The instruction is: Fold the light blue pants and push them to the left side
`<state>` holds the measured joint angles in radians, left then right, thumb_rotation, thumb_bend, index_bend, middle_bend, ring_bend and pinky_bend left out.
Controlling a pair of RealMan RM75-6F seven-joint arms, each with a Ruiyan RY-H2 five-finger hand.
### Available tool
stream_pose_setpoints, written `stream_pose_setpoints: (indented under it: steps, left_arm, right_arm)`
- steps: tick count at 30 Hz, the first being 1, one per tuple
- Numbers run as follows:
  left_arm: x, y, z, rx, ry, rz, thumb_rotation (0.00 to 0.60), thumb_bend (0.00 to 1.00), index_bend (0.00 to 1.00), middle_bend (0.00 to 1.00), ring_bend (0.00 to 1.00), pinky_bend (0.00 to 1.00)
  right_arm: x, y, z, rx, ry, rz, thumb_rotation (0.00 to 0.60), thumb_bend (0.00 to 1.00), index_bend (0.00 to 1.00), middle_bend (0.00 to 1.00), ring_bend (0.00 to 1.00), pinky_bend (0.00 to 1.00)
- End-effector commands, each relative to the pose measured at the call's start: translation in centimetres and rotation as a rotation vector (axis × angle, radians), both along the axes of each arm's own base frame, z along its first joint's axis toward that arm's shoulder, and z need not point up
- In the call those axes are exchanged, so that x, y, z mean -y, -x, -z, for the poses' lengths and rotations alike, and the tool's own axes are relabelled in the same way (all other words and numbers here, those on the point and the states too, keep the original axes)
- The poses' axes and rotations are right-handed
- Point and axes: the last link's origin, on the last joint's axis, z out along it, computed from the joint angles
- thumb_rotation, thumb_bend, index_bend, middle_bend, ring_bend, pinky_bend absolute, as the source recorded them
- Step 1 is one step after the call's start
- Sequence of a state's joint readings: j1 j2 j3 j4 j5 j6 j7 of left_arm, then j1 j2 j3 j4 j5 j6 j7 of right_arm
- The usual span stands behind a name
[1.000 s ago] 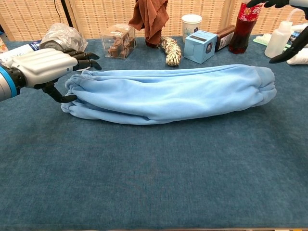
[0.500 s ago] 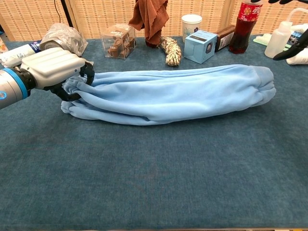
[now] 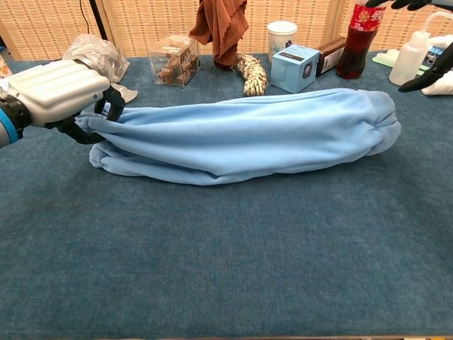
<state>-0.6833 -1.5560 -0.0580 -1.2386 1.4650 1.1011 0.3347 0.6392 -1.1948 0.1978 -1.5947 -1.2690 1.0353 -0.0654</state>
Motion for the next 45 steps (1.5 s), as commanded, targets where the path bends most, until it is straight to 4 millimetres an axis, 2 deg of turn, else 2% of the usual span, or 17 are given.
stream_pose_setpoints:
  steps: [1, 7, 9, 11, 12, 13, 16, 18, 24, 33, 39, 42, 45]
  left_arm:
    - [0.7, -0.1, -0.4, -0.003, 0.009, 0.008, 0.6, 0.37, 0.74, 0.53, 0.5, 0.34]
    - [1.6, -0.2, 0.0, -0.063, 0.016, 0.015, 0.6, 0.36, 0.69, 0.51, 0.46, 0.34]
    - [1.7, -0.1, 0.3, -0.068, 0.041, -0.005, 0.6, 0.34, 0.64, 0.45, 0.4, 0.3]
    - [1.8, 0.1, 0.5, -0.09, 0.048, -0.008, 0.6, 0.32, 0.51, 0.26, 0.23, 0.17]
    - [1.9, 0.3, 0.7, -0.106, 0.064, -0.022, 0.6, 0.3, 0.4, 0.13, 0.11, 0.07]
    - [1.9, 0.5, 0.7, -0.116, 0.08, -0.036, 0.6, 0.28, 0.29, 0.05, 0.04, 0.02]
    - [2.0, 0.9, 0.7, -0.136, 0.13, -0.086, 0.6, 0.23, 0.06, 0.0, 0.0, 0.0]
    - [2.0, 0.8, 0.3, -0.144, 0.136, -0.101, 0.6, 0.21, 0.01, 0.0, 0.0, 0.0]
    - [2.7, 0.6, -1.7, -0.098, 0.134, -0.129, 0.6, 0.15, 0.0, 0.0, 0.0, 0.0]
    - [4.2, 1.7, -7.8, 0.009, 0.036, -0.204, 0.6, 0.12, 0.0, 0.0, 0.0, 0.0]
    - [5.4, 4.1, -11.4, 0.08, -0.055, -0.294, 0.6, 0.06, 0.0, 0.0, 0.0, 0.0]
    - [6.0, 6.3, -12.8, 0.13, -0.095, -0.385, 0.6, 0.05, 0.0, 0.0, 0.0, 0.0]
    - [6.7, 8.4, -13.9, 0.185, -0.122, -0.452, 0.6, 0.04, 0.0, 0.0, 0.0, 0.0]
  right_arm:
    - [0.0, 0.0, 0.1, -0.002, -0.001, -0.001, 0.6, 0.0, 0.0, 0.0, 0.0, 0.05]
    - [0.0, 0.1, 0.2, -0.001, -0.005, 0.008, 0.6, 0.0, 0.0, 0.0, 0.0, 0.05]
    - [0.0, 0.2, 0.2, -0.003, -0.004, 0.011, 0.6, 0.0, 0.0, 0.0, 0.0, 0.05]
    - [0.0, 0.4, 0.2, -0.005, -0.005, 0.015, 0.6, 0.0, 0.0, 0.0, 0.0, 0.05]
    - [0.0, 0.5, 0.2, -0.006, -0.006, 0.018, 0.6, 0.0, 0.0, 0.0, 0.0, 0.05]
    - [0.0, 0.5, 0.2, -0.006, -0.007, 0.02, 0.6, 0.0, 0.0, 0.0, 0.0, 0.05]
    - [0.0, 0.6, 0.3, -0.002, -0.008, 0.022, 0.6, 0.0, 0.0, 0.0, 0.0, 0.05]
    - [0.0, 0.6, 0.3, -0.002, -0.009, 0.022, 0.6, 0.0, 0.0, 0.0, 0.0, 0.05]
    - [-0.3, 0.6, 0.1, -0.003, -0.008, 0.015, 0.6, 0.0, 0.0, 0.0, 0.0, 0.05]
    - [-1.5, 1.2, -0.4, -0.056, -0.001, -0.022, 0.6, 0.0, 0.0, 0.0, 0.0, 0.05]
    - [-3.1, 3.0, -0.2, -0.173, 0.011, -0.085, 0.6, 0.0, 0.0, 0.0, 0.0, 0.0]
    - [-4.1, 4.1, 0.2, -0.274, 0.037, -0.16, 0.6, 0.0, 0.0, 0.0, 0.0, 0.0]
    - [-5.0, 4.6, 1.2, -0.289, -0.002, -0.188, 0.6, 0.0, 0.0, 0.0, 0.0, 0.0]
